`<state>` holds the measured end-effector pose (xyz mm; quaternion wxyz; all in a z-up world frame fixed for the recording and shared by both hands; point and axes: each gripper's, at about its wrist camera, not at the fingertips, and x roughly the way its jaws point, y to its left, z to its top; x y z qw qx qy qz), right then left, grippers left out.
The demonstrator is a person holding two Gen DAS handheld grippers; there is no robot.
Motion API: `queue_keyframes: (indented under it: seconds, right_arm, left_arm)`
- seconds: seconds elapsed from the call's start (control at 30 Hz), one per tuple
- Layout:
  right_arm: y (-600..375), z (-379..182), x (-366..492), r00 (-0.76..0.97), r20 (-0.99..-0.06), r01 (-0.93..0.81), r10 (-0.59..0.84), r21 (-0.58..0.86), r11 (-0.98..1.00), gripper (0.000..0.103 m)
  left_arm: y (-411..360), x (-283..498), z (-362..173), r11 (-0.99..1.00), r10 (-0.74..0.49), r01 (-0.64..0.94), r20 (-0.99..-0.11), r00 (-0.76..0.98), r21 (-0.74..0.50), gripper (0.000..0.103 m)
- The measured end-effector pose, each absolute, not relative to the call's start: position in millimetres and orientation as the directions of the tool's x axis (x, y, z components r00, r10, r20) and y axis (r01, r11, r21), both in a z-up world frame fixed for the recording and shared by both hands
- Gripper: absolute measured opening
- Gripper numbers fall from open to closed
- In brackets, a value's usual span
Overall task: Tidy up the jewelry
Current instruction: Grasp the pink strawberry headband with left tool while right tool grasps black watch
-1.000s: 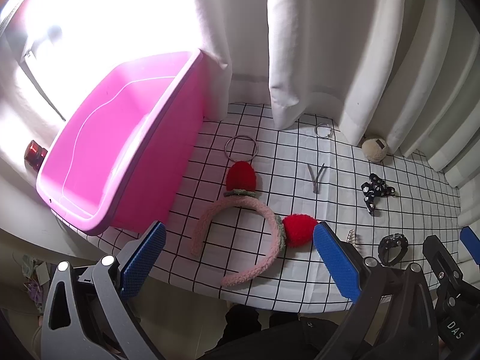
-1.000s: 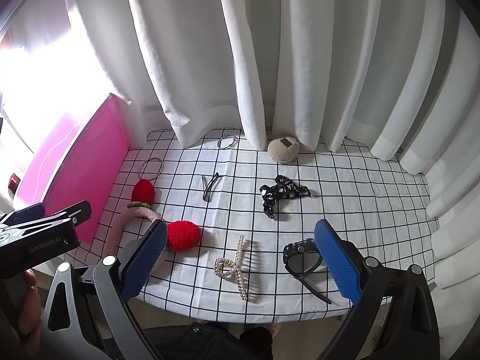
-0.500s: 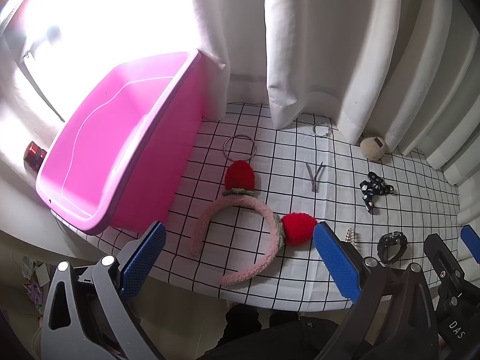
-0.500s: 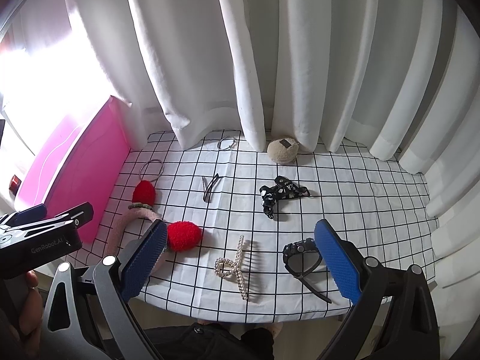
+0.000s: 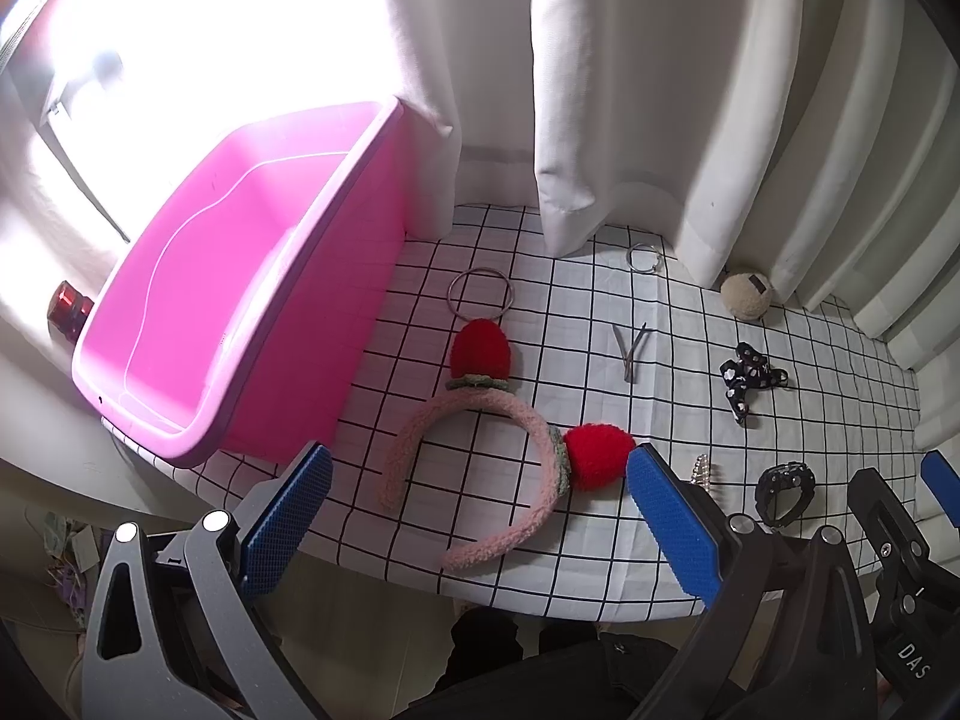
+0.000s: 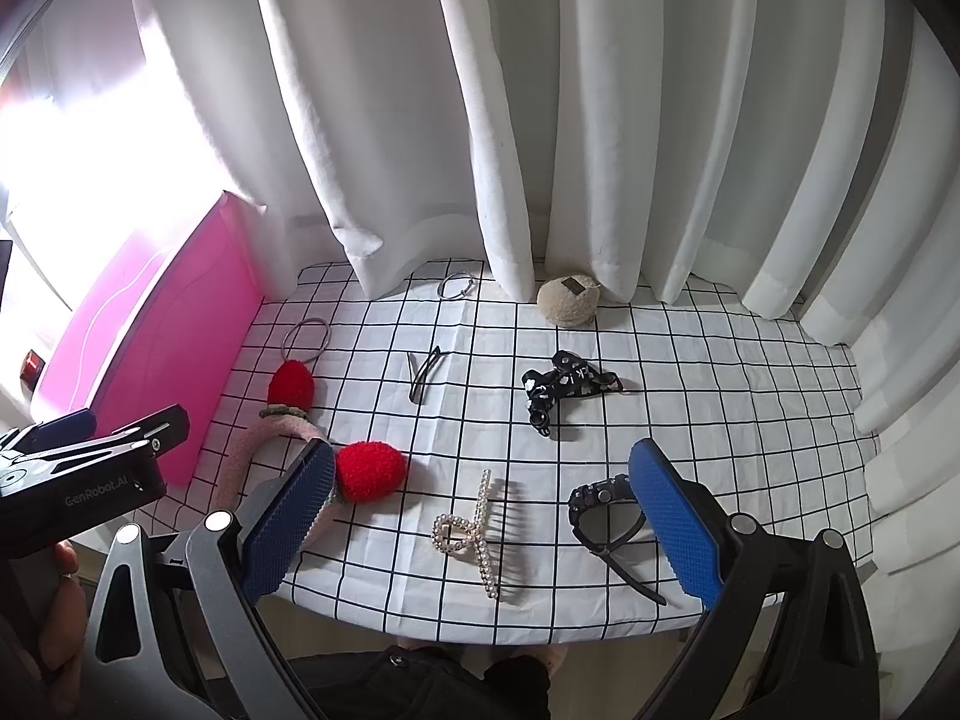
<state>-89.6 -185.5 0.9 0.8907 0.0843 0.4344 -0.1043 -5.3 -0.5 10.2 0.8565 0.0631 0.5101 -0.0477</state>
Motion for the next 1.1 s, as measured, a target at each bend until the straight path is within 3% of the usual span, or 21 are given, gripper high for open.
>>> queue_keyframes:
  seconds: [0.6, 1.1]
  right_arm:
    - [-213, -49, -103, 0.529, -0.845, 0.316, -0.074, 0.116, 0.941, 0.094]
    - [-268, -144, -111, 0.382, -0.91, 0.408, -0.162, 0.009, 0.913, 0.094]
  left_arm:
    - [20, -6, -45, 0.99, -0.029, 0.14, -0.914, 0.405, 0.03, 0.097]
    - [12, -1, -131, 0.985, -0.035, 0.168, -0.943, 0.33, 0.023, 0.097]
